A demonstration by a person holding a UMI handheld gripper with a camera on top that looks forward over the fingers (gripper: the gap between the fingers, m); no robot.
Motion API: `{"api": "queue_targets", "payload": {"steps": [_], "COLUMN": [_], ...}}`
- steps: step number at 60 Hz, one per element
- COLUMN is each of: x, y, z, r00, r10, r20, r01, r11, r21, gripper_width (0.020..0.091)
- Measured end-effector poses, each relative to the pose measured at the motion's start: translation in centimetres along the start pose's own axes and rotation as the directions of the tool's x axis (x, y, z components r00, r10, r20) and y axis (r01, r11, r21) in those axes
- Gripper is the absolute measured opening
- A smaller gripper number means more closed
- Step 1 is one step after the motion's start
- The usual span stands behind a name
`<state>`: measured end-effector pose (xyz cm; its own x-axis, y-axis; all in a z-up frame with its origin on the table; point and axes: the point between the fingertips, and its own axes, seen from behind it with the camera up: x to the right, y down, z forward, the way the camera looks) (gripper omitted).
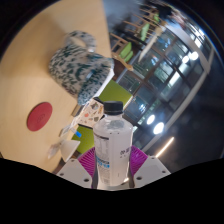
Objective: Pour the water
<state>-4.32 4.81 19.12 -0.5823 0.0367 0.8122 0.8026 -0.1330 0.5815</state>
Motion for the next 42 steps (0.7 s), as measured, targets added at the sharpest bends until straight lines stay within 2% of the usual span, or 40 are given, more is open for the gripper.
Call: {"api": "queue_targets", "payload": {"steps": [4, 8, 20, 26, 31, 34, 36, 41, 42], "x": [0.5, 1.1, 0.5, 0.0, 0.9, 1.0, 0.9, -0.2, -0.6], "y": [-0.5, -1.2, -1.5, -0.6, 1.0, 2.6, 3.1, 3.9, 3.8], "z": [-1.5, 0.0, 0.1, 0.5, 0.6, -0.6, 0.9, 0.8, -1.4], "r00": [0.995, 0.991, 0.993, 1.000, 0.958, 0.856, 0.745, 0.290, 0.180], "r10": [-0.096, -0.134, -0.120, 0.002, 0.285, 0.517, 0.667, 0.953, 0.980], "r20": [-0.021, -0.021, -0.001, 0.015, 0.003, -0.011, 0.025, 0.086, 0.086], "r01": [0.096, 0.134, 0.120, -0.002, -0.286, -0.517, -0.667, -0.957, -0.983], "r11": [0.995, 0.991, 0.993, 1.000, 0.958, 0.856, 0.745, 0.290, 0.177], "r21": [-0.011, -0.010, -0.010, 0.010, 0.012, 0.018, 0.024, 0.020, 0.036], "gripper_width": [0.0412, 0.0413, 0.0410, 0.0413, 0.0413, 0.0417, 0.0416, 0.0415, 0.0417]}}
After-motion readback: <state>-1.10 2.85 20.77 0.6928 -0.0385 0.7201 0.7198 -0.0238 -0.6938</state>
